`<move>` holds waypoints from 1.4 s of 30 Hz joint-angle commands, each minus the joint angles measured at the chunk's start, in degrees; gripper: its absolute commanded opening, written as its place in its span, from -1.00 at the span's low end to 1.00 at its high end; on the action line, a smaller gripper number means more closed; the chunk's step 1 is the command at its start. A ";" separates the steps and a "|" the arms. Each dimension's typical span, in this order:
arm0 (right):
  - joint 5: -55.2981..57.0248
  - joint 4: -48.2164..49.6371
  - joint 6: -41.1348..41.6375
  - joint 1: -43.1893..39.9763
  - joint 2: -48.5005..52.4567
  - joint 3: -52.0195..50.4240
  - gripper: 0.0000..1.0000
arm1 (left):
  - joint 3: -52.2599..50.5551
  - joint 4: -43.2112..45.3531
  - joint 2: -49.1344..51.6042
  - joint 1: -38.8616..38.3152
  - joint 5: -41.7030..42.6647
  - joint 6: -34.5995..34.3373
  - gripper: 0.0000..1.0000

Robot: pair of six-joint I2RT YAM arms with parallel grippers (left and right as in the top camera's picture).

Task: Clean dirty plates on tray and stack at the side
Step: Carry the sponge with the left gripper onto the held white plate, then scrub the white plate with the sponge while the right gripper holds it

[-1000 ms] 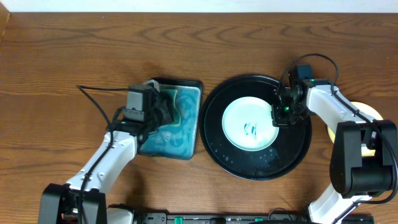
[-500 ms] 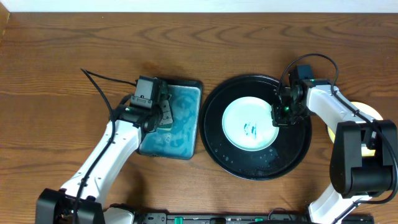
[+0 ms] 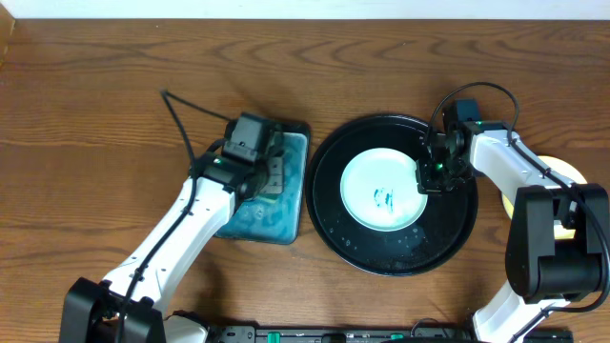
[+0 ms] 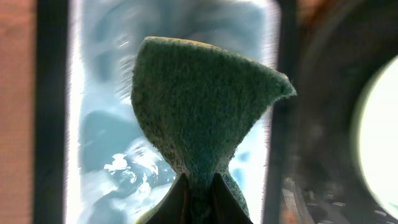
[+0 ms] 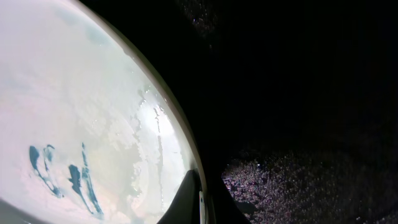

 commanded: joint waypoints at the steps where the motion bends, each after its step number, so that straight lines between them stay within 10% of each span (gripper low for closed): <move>1: -2.27 -0.28 -0.96 1.55 1.86 -1.68 -0.98 | 6.08 0.76 -0.02 -3.63 4.57 2.19 -0.85; 26: -2.78 0.59 -0.85 6.91 1.86 -1.68 -0.98 | 6.16 27.89 20.63 -25.70 7.21 -22.10 -0.85; 37: -2.78 0.57 -0.87 6.91 1.86 -1.68 -0.97 | 6.16 28.85 25.94 -26.40 5.73 -23.91 -0.85; 42: -2.78 0.42 -0.87 6.91 1.86 -1.68 -0.98 | 6.16 16.28 26.97 -24.85 -8.15 -23.78 -0.85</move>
